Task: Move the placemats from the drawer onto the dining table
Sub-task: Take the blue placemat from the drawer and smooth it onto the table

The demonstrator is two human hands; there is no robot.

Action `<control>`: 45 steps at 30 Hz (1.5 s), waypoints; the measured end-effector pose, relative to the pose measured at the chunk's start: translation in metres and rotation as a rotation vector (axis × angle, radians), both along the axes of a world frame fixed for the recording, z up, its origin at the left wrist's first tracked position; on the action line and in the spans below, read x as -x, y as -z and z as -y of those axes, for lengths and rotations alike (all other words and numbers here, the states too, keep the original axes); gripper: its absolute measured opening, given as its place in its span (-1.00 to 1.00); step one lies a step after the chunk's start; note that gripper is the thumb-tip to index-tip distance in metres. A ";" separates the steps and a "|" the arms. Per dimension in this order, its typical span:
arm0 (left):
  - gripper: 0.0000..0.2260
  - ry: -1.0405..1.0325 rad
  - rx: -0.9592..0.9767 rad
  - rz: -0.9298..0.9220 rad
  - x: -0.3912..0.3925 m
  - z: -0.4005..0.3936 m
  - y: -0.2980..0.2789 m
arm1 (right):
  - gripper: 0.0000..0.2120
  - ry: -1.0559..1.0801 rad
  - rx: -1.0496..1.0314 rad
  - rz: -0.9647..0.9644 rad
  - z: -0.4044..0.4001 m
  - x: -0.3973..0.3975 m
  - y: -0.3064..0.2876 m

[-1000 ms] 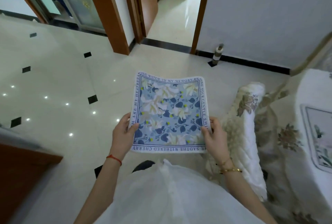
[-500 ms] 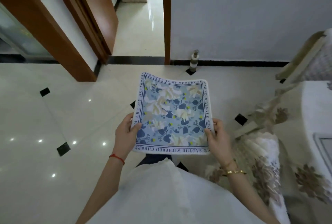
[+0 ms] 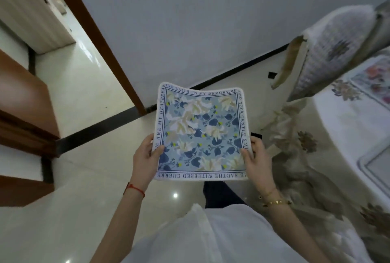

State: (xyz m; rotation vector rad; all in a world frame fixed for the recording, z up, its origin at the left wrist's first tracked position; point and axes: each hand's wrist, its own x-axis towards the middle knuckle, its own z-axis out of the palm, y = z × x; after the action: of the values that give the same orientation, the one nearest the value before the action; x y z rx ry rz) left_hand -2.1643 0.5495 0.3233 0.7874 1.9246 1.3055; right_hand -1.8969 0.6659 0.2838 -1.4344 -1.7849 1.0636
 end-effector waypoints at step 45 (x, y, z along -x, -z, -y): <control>-0.71 0.909 -0.050 0.094 0.037 -1.114 -0.001 | -0.76 0.922 -0.077 -0.025 -0.850 0.050 -0.012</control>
State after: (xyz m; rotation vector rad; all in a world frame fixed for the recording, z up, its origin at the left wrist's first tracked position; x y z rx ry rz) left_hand -2.2016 1.6633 0.3246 1.3745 1.1902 0.7896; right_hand -1.9473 1.5158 0.2957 -1.8747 -0.9111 0.5027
